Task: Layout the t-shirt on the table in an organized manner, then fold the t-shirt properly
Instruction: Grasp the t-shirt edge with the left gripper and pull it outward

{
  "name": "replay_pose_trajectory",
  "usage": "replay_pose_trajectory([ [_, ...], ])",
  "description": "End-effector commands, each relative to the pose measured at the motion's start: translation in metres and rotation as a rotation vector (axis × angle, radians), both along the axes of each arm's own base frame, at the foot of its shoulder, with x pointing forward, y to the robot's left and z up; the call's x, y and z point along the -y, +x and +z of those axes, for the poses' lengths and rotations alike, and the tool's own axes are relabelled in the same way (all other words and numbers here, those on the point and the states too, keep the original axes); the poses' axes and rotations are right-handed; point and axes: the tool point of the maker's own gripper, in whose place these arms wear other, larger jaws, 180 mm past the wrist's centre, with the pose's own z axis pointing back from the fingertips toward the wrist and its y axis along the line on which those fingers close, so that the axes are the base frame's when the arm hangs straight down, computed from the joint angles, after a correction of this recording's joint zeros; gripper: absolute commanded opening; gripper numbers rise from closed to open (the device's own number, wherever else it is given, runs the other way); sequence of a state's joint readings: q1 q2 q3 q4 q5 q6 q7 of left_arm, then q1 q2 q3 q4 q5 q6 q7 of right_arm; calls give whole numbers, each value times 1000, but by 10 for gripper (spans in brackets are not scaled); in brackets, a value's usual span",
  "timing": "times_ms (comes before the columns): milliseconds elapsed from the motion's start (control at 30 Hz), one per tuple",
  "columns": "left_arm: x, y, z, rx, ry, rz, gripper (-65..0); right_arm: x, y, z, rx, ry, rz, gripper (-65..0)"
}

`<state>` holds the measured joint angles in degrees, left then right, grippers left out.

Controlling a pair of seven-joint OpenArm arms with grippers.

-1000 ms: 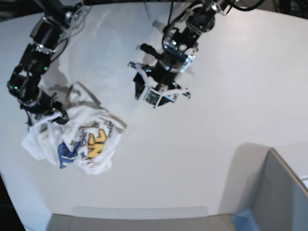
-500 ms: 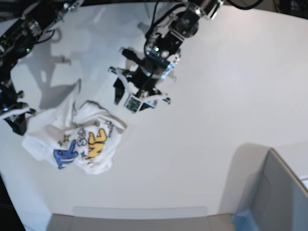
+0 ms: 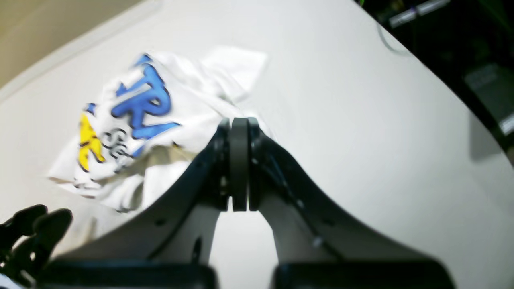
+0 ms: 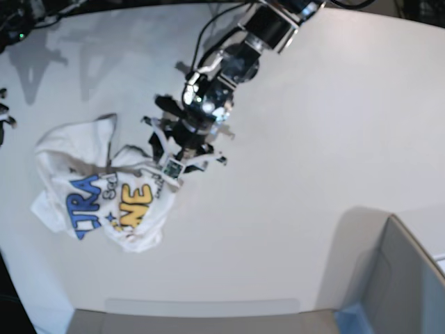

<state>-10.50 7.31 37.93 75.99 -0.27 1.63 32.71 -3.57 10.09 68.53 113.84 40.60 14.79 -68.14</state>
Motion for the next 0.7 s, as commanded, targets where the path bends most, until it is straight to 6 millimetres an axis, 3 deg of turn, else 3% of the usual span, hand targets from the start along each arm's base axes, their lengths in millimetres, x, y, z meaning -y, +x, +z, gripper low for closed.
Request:
replay_pose_trajectory([
  [0,7,16,19,65,-21,-3,-315,5,1,16,45,-34,0,-650],
  [167,1,38,7,59,40,-3,-315,4,-6,6,8,-33,0,-650],
  [267,0,53,21,55,-15,19,-315,2,-13,-4,-19,-18,-4,-650],
  [400,-23,80,36,-7,-178,134,-315,1,-22,-13,-56,-13,-4,-650],
  [600,-29,90,9,-111,-181,160,-315,2,-29,-20,-88,-13,-5,-650],
  [667,-28,90,9,-114,-186,158,-316,2,-29,-20,-88,-13,-5,-650],
])
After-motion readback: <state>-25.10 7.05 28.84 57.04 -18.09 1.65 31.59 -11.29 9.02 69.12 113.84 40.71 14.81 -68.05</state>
